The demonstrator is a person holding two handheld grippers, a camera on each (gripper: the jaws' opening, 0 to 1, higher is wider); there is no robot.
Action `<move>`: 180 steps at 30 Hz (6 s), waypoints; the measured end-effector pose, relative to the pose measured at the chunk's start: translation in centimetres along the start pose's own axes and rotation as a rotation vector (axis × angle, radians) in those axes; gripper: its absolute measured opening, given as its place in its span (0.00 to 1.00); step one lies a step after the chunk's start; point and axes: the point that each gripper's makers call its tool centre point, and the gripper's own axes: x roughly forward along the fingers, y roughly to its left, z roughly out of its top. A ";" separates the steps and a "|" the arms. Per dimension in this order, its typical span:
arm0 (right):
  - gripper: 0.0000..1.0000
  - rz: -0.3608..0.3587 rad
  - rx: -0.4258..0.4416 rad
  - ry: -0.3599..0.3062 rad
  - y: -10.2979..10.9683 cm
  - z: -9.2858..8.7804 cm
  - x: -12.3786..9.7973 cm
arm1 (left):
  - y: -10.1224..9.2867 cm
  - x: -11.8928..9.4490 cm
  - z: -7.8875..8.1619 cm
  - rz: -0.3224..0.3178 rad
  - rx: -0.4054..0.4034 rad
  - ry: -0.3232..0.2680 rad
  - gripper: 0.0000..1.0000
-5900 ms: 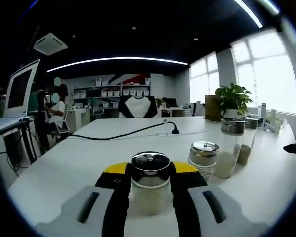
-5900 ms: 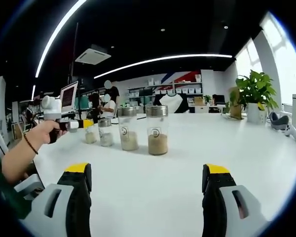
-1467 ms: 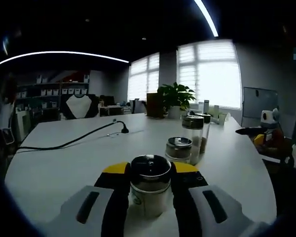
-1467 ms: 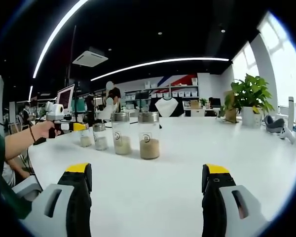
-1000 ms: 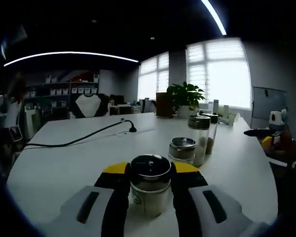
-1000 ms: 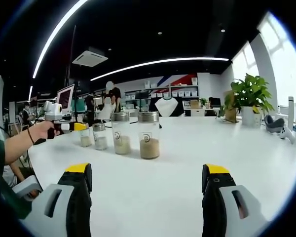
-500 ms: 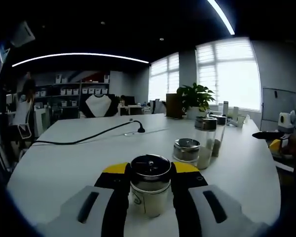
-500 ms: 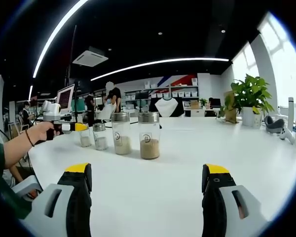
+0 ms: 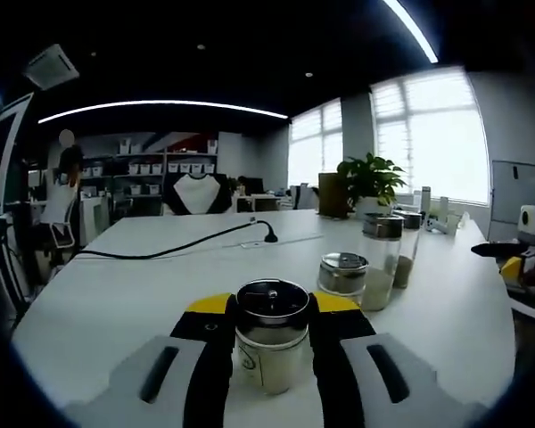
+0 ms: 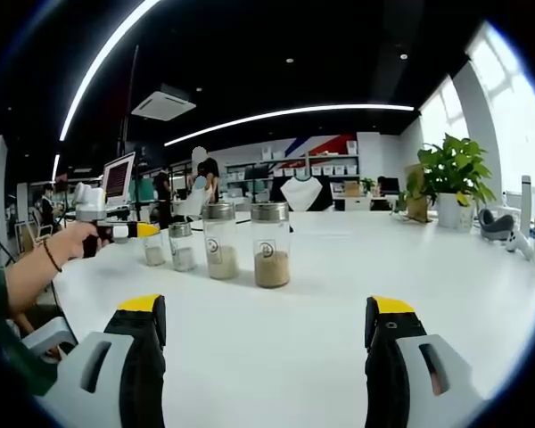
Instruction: Rotate the seasoning bottle until the label or dispensing opening points toward the visible target arrow and the bottle remains upright within the marked orientation range
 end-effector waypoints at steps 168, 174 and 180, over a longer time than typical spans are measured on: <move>0.95 -0.020 -0.003 -0.011 -0.8 0.6 -0.5 | 0.0 0.4 0.3 -0.211 -0.007 0.005 0.34; 0.95 -0.022 -0.002 -0.012 -0.9 0.7 -0.6 | 0.3 0.5 0.3 -0.163 -0.018 0.002 0.34; 0.95 -0.022 0.000 -0.015 -0.9 0.7 -0.6 | 0.4 0.4 0.3 -0.122 -0.029 -0.018 0.34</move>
